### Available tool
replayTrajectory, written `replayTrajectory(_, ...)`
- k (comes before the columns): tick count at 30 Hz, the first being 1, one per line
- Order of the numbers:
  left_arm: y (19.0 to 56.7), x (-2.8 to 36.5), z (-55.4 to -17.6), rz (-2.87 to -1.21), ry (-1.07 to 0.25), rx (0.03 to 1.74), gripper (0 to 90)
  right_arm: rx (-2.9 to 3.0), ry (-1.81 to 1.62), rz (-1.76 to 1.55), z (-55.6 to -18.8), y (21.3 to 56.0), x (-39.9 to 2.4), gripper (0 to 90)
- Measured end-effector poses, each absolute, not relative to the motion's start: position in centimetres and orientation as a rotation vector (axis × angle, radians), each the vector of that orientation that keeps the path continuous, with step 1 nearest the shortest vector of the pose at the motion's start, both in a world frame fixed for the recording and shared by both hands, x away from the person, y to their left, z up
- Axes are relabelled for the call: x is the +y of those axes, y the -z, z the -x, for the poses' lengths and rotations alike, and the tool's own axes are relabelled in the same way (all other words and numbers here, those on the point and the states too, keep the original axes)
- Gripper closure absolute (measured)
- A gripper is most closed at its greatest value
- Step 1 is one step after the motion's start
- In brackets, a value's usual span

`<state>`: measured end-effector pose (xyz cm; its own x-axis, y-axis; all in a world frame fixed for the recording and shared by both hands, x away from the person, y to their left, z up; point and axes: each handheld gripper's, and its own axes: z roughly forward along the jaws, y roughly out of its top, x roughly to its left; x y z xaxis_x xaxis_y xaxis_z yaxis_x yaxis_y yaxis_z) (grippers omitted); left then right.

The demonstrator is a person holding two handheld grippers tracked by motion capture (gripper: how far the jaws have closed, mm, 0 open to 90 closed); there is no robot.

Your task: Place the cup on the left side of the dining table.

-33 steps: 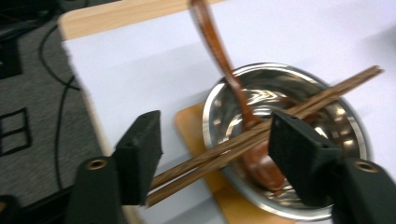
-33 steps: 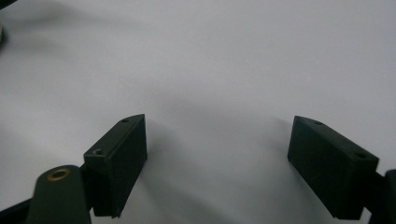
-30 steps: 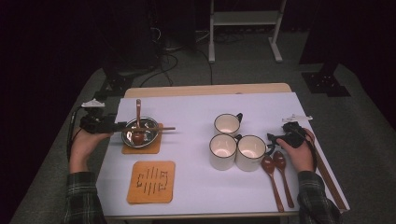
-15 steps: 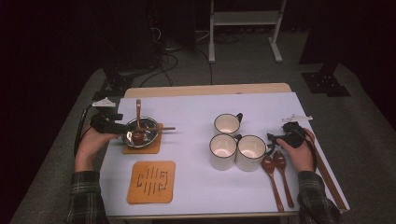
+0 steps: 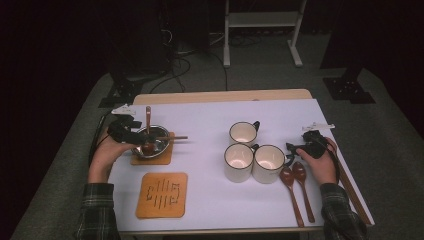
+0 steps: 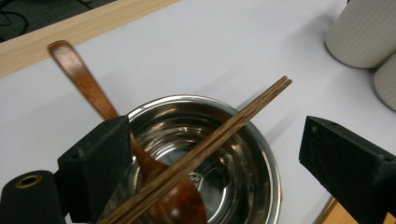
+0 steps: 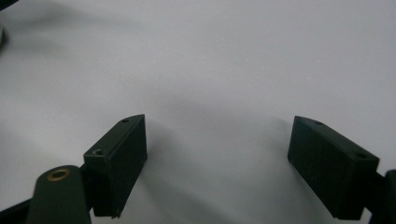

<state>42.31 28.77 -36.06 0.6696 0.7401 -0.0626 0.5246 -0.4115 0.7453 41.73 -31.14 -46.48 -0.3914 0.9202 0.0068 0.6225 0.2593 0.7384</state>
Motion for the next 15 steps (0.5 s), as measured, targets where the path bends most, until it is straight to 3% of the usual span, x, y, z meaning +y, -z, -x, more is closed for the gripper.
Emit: replayTrajectory(15, 35.8, 26.1, -40.8, -2.115, -0.370, 0.940, 8.3, 2.110, -0.938, -1.402, -41.8, 46.5, -31.2, 18.1)
